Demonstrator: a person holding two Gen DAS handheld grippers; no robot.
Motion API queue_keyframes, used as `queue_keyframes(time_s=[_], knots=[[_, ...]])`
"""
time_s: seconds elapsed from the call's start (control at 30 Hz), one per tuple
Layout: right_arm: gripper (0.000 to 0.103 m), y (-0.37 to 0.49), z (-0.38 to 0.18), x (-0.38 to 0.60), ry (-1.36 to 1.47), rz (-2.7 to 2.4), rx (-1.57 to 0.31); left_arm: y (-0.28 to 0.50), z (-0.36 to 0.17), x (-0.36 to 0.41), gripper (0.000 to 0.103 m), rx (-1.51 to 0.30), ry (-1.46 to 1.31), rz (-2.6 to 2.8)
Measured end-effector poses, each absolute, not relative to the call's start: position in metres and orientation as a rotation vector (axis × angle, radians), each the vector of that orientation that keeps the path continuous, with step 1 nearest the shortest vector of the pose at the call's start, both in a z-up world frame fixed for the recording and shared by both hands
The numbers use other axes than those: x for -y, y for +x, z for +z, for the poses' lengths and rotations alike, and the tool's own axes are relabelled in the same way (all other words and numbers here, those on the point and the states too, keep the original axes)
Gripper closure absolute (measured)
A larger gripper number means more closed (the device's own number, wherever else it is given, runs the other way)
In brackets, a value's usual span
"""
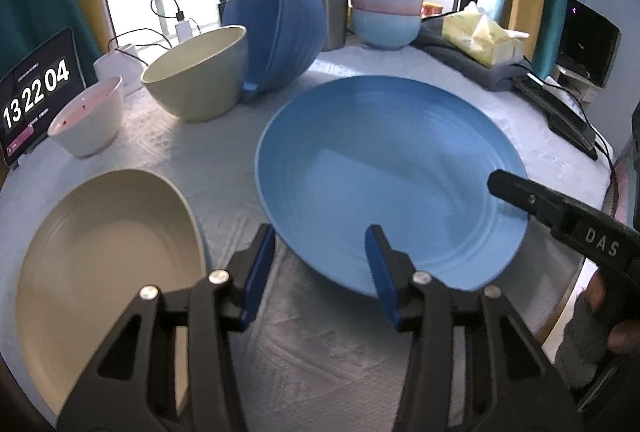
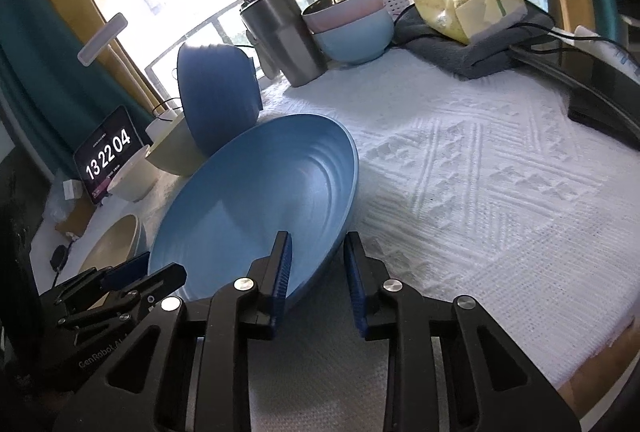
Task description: Organize plates and bowls
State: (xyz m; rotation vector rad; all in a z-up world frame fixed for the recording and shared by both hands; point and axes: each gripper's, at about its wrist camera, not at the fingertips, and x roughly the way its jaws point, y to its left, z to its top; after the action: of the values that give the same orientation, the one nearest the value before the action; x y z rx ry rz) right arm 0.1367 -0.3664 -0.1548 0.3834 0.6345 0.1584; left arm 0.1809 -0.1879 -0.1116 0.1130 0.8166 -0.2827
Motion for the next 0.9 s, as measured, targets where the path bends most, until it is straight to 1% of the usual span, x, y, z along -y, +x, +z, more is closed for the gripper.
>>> queue_keyframes(time_s=[0.47,0.9], knots=[[0.074,0.122,-0.156,0.370,0.381,0.102,-0.627,0.166,-0.106,0.188,0.058,-0.789,0.097,-0.346],[0.074,0.110,-0.143,0.360,0.355,0.086,-0.605,0.152,-0.092,0.174,0.058,-0.747,0.056,-0.361]])
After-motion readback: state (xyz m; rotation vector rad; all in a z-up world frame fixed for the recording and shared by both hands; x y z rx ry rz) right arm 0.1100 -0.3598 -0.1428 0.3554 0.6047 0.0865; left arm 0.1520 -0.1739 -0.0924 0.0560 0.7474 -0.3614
